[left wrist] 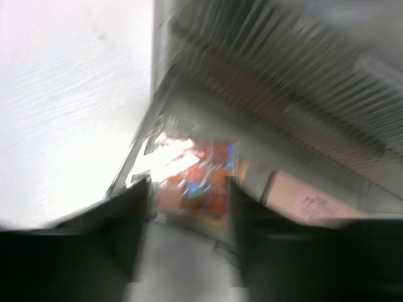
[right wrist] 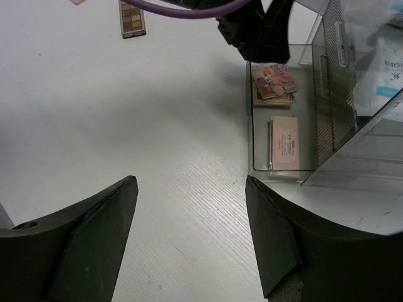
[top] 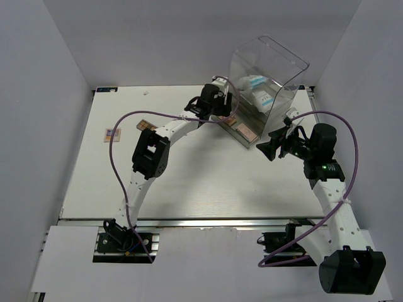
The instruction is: Organize the makeup
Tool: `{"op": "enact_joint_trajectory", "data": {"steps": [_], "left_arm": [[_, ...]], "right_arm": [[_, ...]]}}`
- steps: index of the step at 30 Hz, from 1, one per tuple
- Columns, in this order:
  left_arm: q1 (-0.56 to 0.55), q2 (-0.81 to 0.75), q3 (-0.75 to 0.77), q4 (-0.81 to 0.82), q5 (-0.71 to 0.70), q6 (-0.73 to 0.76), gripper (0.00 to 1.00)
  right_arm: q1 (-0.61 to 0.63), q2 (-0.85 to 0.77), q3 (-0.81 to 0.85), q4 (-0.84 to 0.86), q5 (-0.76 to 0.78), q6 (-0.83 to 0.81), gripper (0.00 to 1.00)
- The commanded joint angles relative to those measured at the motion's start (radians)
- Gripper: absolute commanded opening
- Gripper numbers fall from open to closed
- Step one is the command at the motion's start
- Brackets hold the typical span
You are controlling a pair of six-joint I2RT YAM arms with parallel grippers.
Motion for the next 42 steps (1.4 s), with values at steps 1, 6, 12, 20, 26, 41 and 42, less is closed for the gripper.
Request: {"op": "enact_joint_trajectory", "data": {"steps": [1,6,12,20,26,41,42], "left_arm": [[0.066,-0.194,-0.104,-0.037,-0.074,-0.130,0.49],[0.235,-0.378,-0.330,-0.213,-0.198,-0.522,0.06],[0.378,-0.531,-0.548,-0.351,-0.336,-0.661,0.77],[0.415,-0.414,-0.404,-0.610,-0.465,-0.730,0.98],[0.427,-0.320,-0.324,-0.686,-0.456,-0.738,0.98],[0.427,-0.271,-0.336,-0.672,-0.405,-0.759,0.98],[0.427,-0.271,-0.339,-0.669,-0.404,-0.758,0.98]], "right_arm": [[-0.005,-0.011,0.015,0.001,-0.003,0.002,0.74],[-0.005,-0.009,-0.002,0.009,-0.008,0.011,0.74],[-0.004,0.026,0.005,0.029,-0.037,0.039,0.74],[-0.004,0.037,0.008,0.027,-0.042,0.034,0.74],[-0.004,0.035,0.002,0.024,-0.034,0.034,0.74],[-0.005,0.071,0.013,0.038,-0.036,0.034,0.74],[-0.005,0.072,0.010,0.039,-0.034,0.033,0.74]]}}
